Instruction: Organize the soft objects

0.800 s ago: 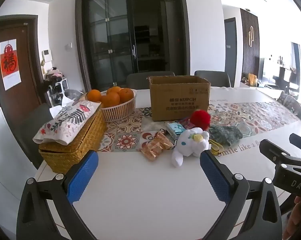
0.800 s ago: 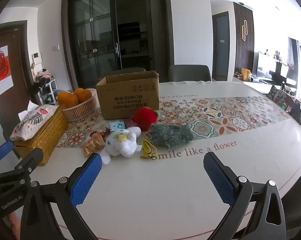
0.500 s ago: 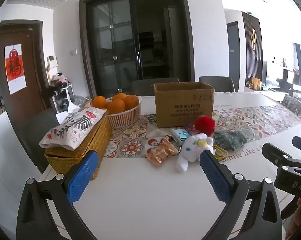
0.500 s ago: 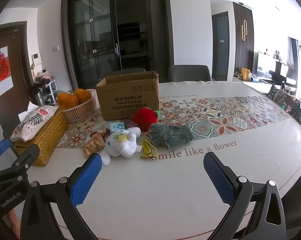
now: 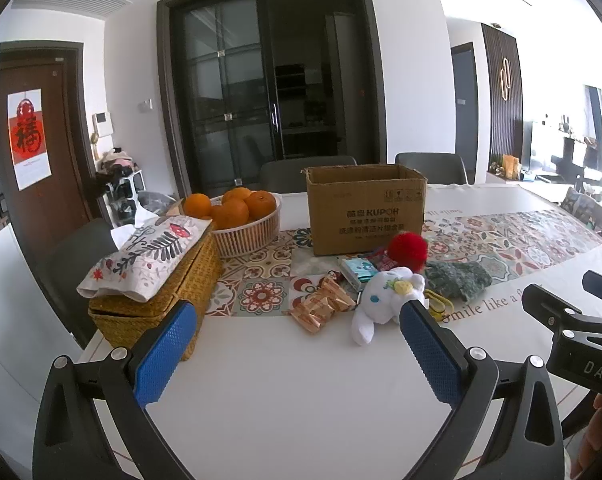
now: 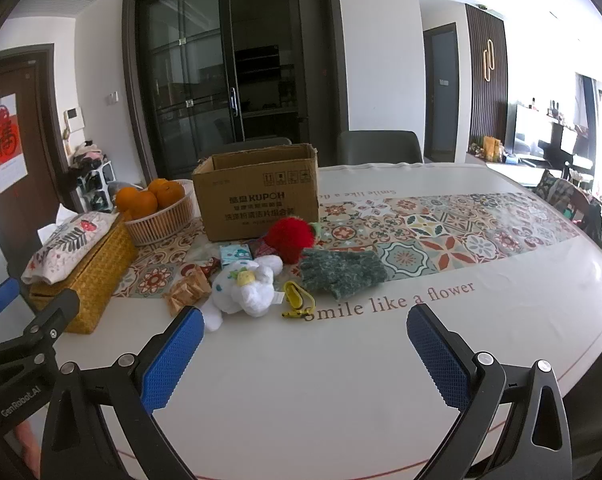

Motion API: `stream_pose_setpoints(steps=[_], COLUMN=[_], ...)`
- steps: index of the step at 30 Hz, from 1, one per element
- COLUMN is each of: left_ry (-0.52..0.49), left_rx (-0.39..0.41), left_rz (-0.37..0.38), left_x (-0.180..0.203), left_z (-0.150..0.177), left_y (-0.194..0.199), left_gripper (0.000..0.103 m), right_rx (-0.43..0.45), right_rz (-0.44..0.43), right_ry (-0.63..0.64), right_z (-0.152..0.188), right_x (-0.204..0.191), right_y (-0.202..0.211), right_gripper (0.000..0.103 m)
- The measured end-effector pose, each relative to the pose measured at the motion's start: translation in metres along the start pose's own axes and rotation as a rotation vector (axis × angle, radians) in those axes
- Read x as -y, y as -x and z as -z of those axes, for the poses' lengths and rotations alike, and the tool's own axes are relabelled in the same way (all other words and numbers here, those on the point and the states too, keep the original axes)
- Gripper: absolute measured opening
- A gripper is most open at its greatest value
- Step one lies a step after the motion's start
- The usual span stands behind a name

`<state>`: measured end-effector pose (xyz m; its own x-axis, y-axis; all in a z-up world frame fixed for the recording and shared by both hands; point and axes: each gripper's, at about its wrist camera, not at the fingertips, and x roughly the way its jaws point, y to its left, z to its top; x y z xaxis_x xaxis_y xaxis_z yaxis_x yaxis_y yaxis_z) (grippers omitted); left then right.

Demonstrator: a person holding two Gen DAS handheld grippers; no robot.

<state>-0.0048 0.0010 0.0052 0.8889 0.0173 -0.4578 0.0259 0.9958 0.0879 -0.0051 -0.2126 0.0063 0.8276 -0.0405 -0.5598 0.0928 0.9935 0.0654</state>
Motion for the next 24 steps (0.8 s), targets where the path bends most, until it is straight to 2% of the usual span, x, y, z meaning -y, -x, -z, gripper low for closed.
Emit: stream_pose_setpoints(steps=[24], left_ry=[0.000], left_rx=[-0.001], left_rz=[0.002], left_x=[-0.0002], left_z=[0.0000], left_y=[0.0009], left_gripper=[0.103], right_rx=[0.003], right_rz=[-0.002], right_ry=[-0.001], right_z=[0.0003], right_x=[0.0000], right_y=[0.0011], right_gripper=[0.103])
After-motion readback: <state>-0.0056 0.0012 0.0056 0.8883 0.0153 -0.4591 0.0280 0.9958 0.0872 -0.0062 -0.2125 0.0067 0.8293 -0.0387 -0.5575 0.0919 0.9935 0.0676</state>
